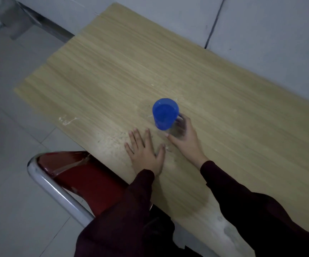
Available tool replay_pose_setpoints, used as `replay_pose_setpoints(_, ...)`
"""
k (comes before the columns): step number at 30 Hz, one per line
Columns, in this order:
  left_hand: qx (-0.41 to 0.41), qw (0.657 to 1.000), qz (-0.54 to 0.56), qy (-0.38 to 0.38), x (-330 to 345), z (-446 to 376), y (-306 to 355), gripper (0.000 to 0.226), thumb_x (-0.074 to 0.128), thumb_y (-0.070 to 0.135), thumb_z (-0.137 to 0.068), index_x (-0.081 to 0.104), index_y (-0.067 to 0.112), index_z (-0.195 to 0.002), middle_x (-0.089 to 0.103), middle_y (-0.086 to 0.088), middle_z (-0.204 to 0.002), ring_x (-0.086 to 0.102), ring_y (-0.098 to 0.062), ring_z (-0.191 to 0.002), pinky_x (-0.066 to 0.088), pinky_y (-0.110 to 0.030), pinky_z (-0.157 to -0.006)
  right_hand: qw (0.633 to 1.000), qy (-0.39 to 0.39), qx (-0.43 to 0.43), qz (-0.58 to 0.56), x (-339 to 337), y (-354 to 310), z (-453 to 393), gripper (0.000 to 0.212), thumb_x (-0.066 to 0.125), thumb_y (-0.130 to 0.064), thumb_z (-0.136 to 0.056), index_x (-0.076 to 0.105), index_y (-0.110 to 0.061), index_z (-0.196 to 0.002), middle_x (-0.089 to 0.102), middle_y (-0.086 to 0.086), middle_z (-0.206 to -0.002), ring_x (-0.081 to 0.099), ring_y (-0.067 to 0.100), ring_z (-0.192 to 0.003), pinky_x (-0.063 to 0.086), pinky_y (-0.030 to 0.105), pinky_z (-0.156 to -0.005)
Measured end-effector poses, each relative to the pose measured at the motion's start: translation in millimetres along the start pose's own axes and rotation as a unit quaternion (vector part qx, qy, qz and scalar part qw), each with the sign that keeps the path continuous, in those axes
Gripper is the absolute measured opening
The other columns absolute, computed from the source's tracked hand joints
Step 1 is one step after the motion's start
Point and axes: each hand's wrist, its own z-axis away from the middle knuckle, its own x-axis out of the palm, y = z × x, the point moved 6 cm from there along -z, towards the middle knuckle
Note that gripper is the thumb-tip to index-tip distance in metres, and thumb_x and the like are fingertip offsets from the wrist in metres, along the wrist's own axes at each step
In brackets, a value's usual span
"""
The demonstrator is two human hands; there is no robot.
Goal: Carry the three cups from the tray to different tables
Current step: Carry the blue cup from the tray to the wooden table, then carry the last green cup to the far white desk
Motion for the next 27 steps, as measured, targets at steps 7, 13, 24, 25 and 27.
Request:
replay_pose_setpoints(7, -0.025, 0.995, 0.027, -0.091, -8, 8, 12, 0.071, 0.037, 0.045, -0.093, 0.006, 0.018, -0.152, -0.009, -0.018, -0.160, -0.017, -0.031, -0.147, -0.007, -0.054, -0.117, 0.995, 0.100, 0.017, 0.000, -57, 25, 99, 0.031, 0.065, -0.019, -0.091, 0.055, -0.024, -0.120, 0.062, -0.007, -0.114, 0.060, 0.002, -0.100, 0.048, 0.017, -0.083)
replay_pose_setpoints(13, 0.024, 0.984, 0.049, -0.172, -16, 61, 44, 0.048, 0.046, 0.030, -0.091, 0.047, 0.014, -0.135, 0.026, -0.020, -0.154, 0.019, -0.034, -0.143, 0.016, -0.051, -0.116, 0.980, 0.198, 0.001, -0.013, -113, 37, 202, 0.015, 0.063, -0.017, -0.092, 0.060, -0.028, -0.101, 0.066, -0.007, -0.103, 0.059, -0.009, -0.081, 0.047, 0.008, -0.071)
replay_pose_setpoints(24, 0.297, 0.891, 0.212, -0.270, -20, 309, 139, 0.025, 0.049, 0.026, -0.095, 0.062, 0.015, -0.114, 0.061, -0.006, -0.102, 0.056, -0.016, -0.089, 0.040, -0.022, -0.070, 0.915, 0.400, 0.003, -0.048, -172, 92, 493, 0.016, 0.059, -0.022, -0.094, 0.062, -0.038, -0.095, 0.069, -0.003, -0.091, 0.068, 0.020, -0.084, 0.053, 0.033, -0.077)
replay_pose_setpoints(25, 0.323, 0.877, 0.207, -0.291, -15, 336, 148, 0.024, 0.048, 0.027, -0.096, 0.063, 0.016, -0.112, 0.062, -0.006, -0.101, 0.058, -0.018, -0.090, 0.040, -0.021, -0.068, 0.905, 0.423, 0.010, -0.050, -175, 100, 522, 0.015, 0.058, -0.024, -0.095, 0.063, -0.039, -0.095, 0.069, -0.002, -0.091, 0.068, 0.019, -0.084, 0.053, 0.034, -0.078)
replay_pose_setpoints(27, 0.371, 0.848, 0.193, -0.327, -5, 387, 169, 0.021, 0.049, 0.025, -0.095, 0.064, 0.017, -0.108, 0.064, -0.010, -0.098, 0.061, -0.023, -0.090, 0.043, -0.022, -0.067, 0.875, 0.479, 0.025, -0.061, -182, 115, 581, 0.013, 0.056, -0.026, -0.095, 0.064, -0.036, -0.095, 0.070, -0.004, -0.088, 0.068, 0.014, -0.079, 0.054, 0.034, -0.077)
